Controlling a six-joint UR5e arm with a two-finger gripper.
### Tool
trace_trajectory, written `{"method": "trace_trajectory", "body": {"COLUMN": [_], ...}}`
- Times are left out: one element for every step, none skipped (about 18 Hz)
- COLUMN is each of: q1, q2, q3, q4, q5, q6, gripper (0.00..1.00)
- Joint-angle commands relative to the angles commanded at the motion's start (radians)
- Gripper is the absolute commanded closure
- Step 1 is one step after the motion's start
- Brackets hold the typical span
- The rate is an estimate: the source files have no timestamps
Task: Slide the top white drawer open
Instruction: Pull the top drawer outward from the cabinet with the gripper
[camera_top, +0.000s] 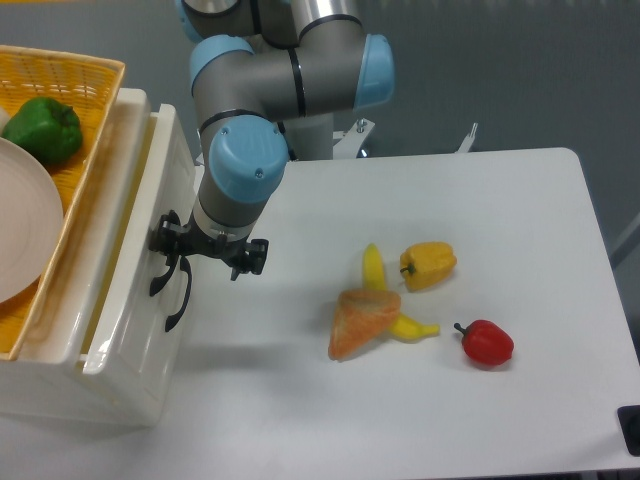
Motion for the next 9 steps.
{"method": "trace_trajectory", "body": {"q1": [0.000, 0.003, 0.005, 0.006, 0.008, 0.009, 0.011, 0.014, 0.018], "q2": [0.000, 0.000, 0.000, -0.002, -0.002, -0.002, -0.002, -0.002, -0.002], "q3": [0.000, 0.000, 0.002, 0.000, 0.000, 0.000, 0.000, 0.000, 0.002], "q4": [-0.002, 0.000, 0.000, -0.002, -0.002, -0.002, -0.002, -0.002, -0.002], "q5": [0.000, 0.000, 0.000, 0.000, 0.000, 0.002, 0.000, 0.002, 0.002], "q6": [0.005, 0.005, 0.005, 0.006, 0.008, 0.011, 0.012, 0.018, 0.026], "gripper": [0.00, 0.00, 0.00, 0.00, 0.00, 0.00, 0.00, 0.00, 0.00]}}
